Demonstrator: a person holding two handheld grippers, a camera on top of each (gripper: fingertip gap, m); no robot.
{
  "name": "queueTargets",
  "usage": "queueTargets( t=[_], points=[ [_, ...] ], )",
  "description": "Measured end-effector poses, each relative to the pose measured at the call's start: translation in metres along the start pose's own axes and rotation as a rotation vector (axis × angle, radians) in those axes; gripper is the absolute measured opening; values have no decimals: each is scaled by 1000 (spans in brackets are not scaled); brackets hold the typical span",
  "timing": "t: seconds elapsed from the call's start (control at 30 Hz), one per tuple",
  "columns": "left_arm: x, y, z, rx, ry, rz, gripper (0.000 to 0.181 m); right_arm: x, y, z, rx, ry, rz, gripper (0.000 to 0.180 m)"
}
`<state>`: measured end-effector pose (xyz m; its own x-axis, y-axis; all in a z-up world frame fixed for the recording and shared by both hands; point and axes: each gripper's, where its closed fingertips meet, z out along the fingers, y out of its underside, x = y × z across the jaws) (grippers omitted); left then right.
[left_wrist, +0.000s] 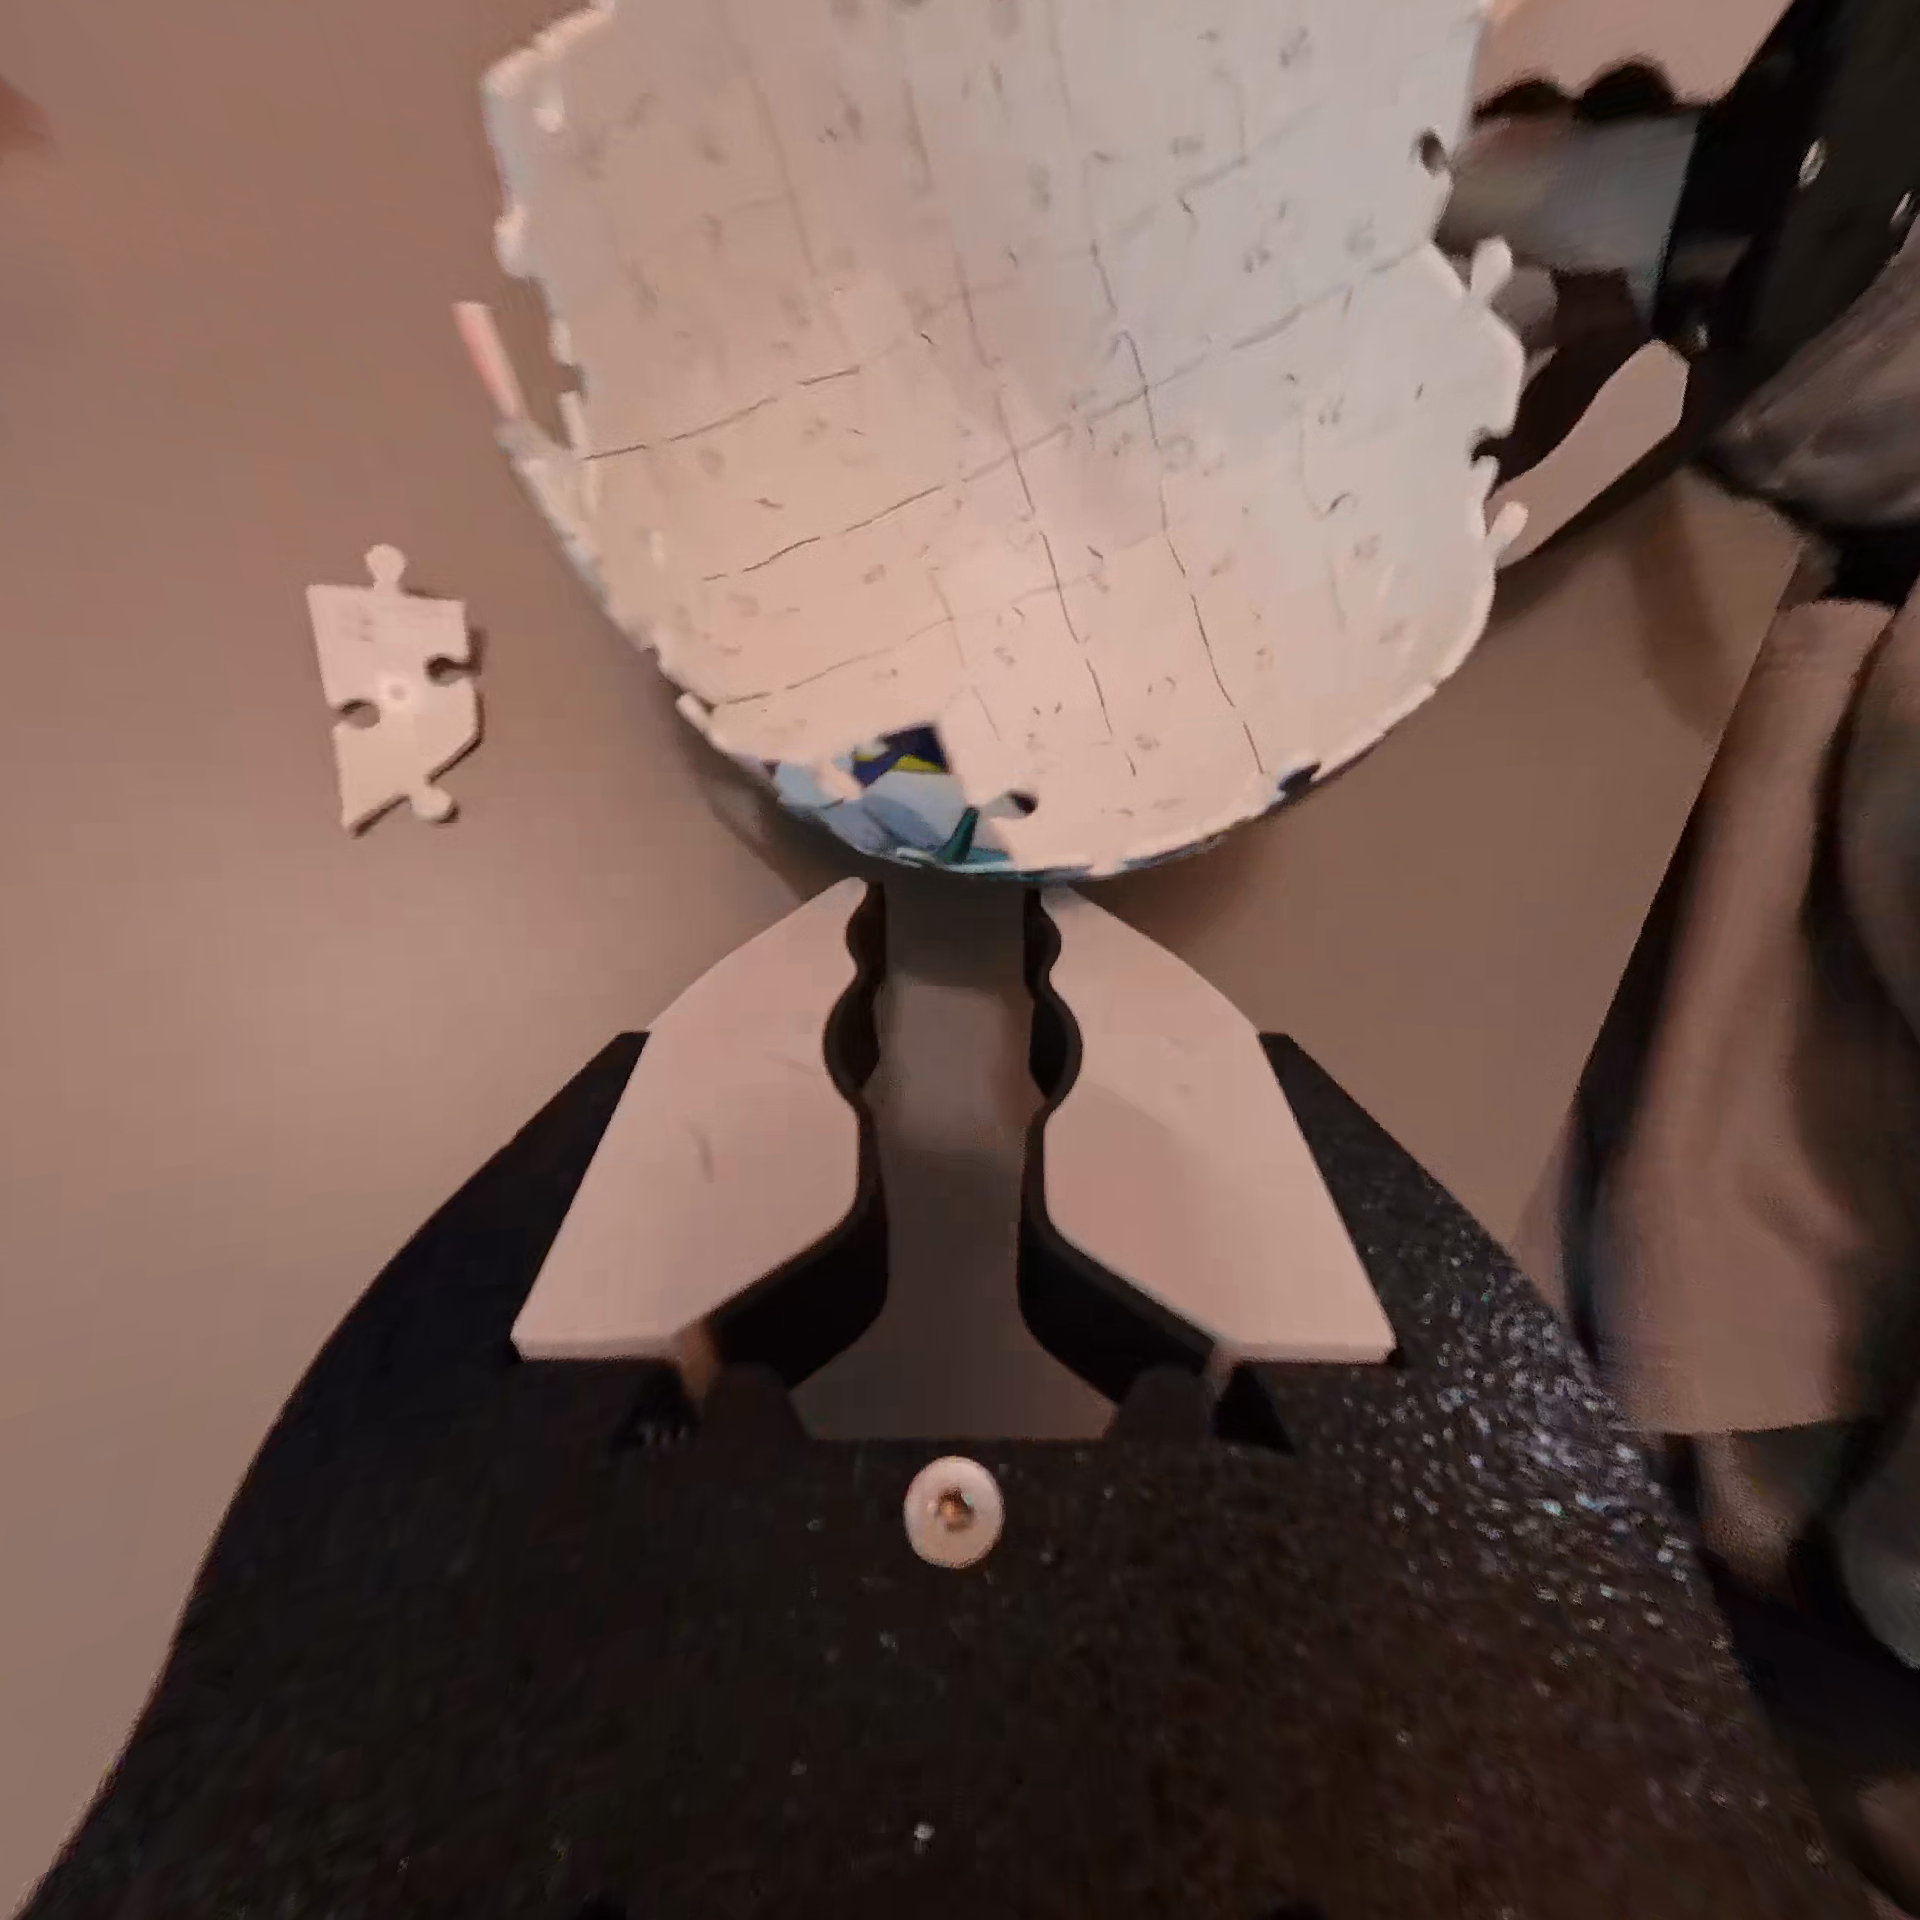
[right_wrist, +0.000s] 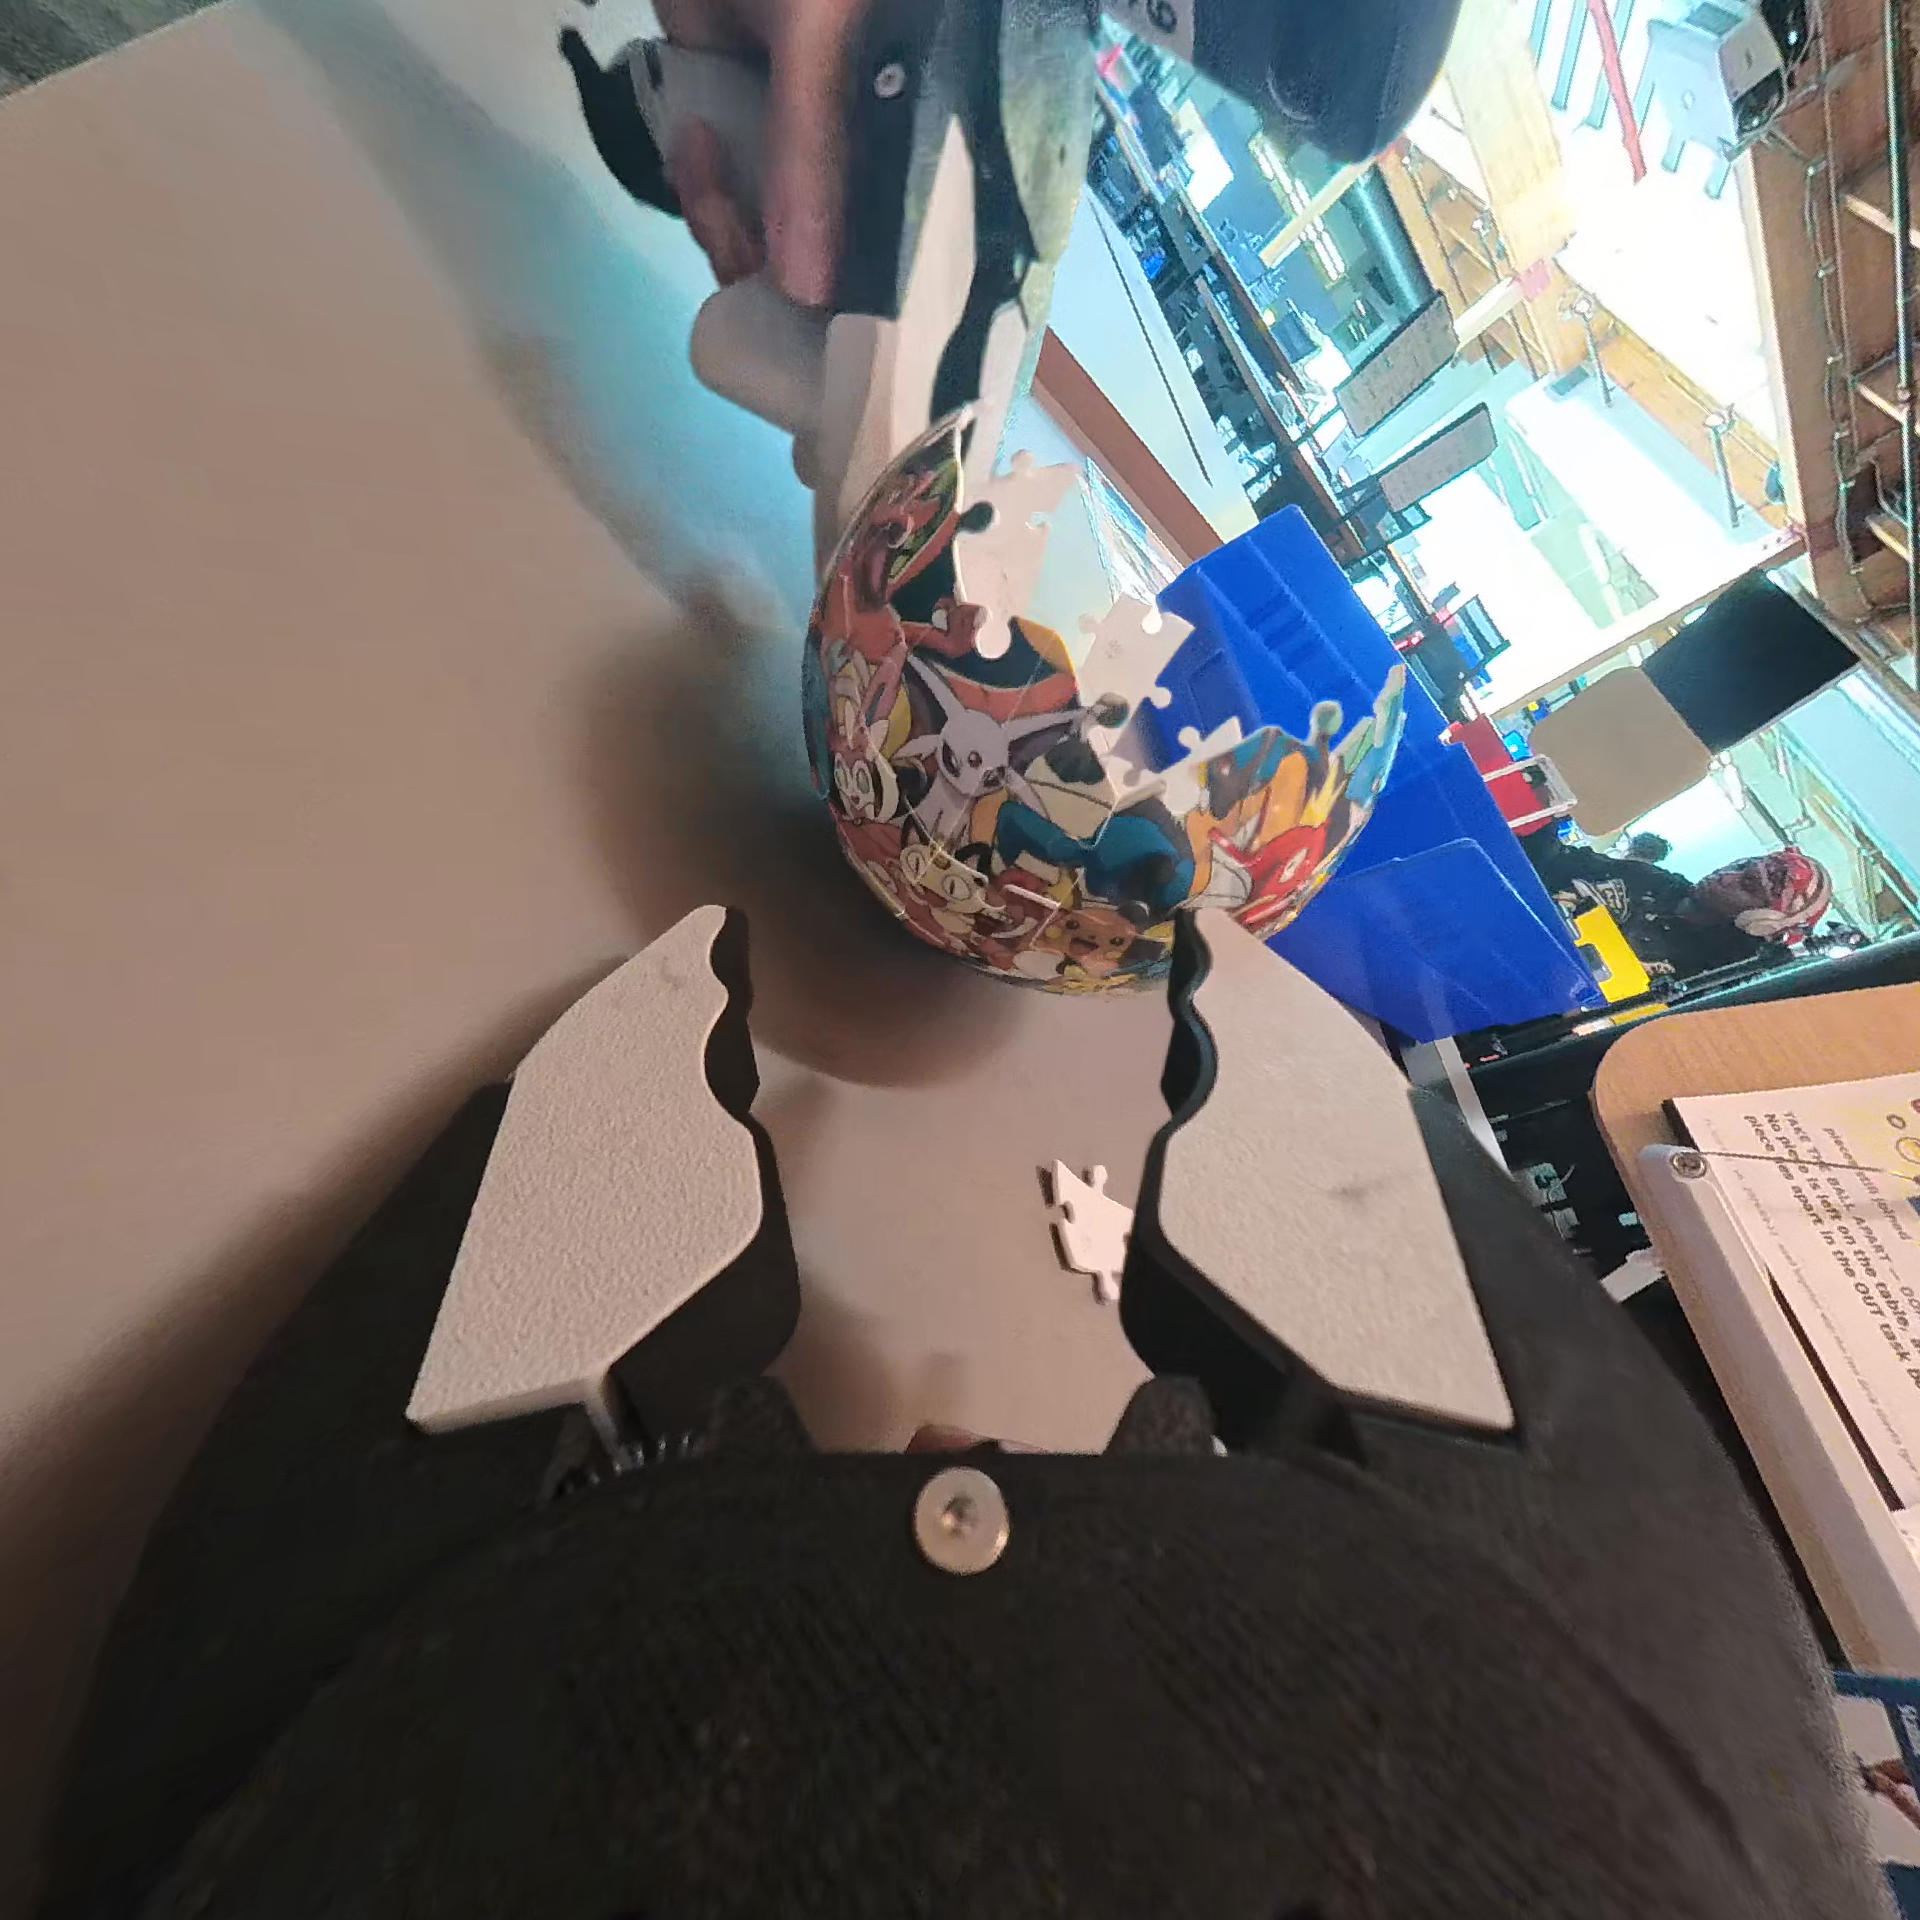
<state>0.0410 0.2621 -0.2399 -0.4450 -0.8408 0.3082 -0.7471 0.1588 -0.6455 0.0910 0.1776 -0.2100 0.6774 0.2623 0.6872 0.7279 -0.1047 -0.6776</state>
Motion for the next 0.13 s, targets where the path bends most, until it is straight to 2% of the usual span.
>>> queueTargets(
  t=[0.13],
  points=[
    [3, 0, 11, -33, -43, 117, 24, 5, 1, 2, -5, 11, 35, 87]
  ],
)
